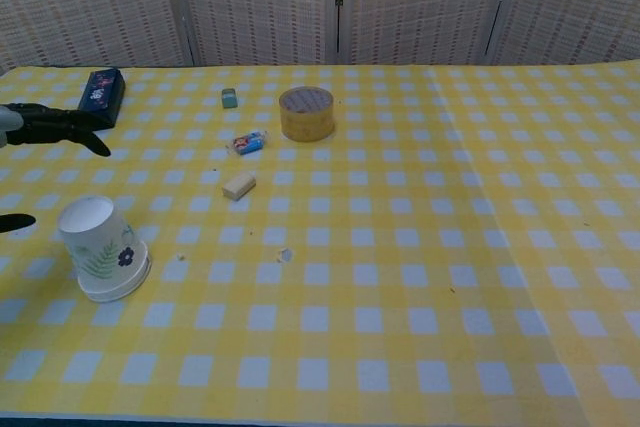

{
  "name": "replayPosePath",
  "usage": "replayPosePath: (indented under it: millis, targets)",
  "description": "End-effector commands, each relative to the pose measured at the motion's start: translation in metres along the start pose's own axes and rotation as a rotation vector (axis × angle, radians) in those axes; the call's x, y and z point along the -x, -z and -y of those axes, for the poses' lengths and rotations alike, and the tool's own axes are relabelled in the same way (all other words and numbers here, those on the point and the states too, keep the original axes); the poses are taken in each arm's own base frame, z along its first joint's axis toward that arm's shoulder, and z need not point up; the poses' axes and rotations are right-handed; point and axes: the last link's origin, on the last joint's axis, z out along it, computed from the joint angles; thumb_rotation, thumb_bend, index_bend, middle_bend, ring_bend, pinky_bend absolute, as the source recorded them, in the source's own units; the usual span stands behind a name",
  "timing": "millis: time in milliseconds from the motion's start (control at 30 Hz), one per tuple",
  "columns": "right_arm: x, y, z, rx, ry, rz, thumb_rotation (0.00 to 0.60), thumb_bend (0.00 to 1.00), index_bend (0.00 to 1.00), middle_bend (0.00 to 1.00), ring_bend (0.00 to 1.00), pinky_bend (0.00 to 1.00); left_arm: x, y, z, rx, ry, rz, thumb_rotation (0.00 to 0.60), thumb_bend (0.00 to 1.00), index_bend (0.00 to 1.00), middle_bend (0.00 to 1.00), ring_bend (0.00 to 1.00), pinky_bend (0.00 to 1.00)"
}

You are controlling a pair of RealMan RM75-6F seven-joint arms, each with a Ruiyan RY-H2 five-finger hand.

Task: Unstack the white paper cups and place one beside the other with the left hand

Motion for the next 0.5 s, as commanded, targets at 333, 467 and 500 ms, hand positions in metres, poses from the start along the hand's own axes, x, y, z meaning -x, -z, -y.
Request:
replayPosePath:
  millis: [333,467,500]
  targets:
    - [0.003,0.000,-0.002,0.002,-0.008,0.008,0.600,0.53,0.00,0.00,0.06,0.00,0.005,-0.002,-0.009,0.000,0.019,0.066,0.600,0.38,0.18,0.03,0.01,0.00]
    - [0.003,0.001,-0.004,0.007,-0.011,0.008,0.600,0.53,0.00,0.00,0.06,0.00,0.008,-0.007,-0.013,0.011,0.017,0.074,0.600,0.38,0.19,0.03,0.01,0.00]
    - [0.003,0.001,-0.004,0.007,-0.012,0.007,0.600,0.53,0.00,0.00,0.06,0.00,0.009,-0.007,-0.014,0.012,0.015,0.077,0.600,0.38,0.19,0.03,0.01,0.00]
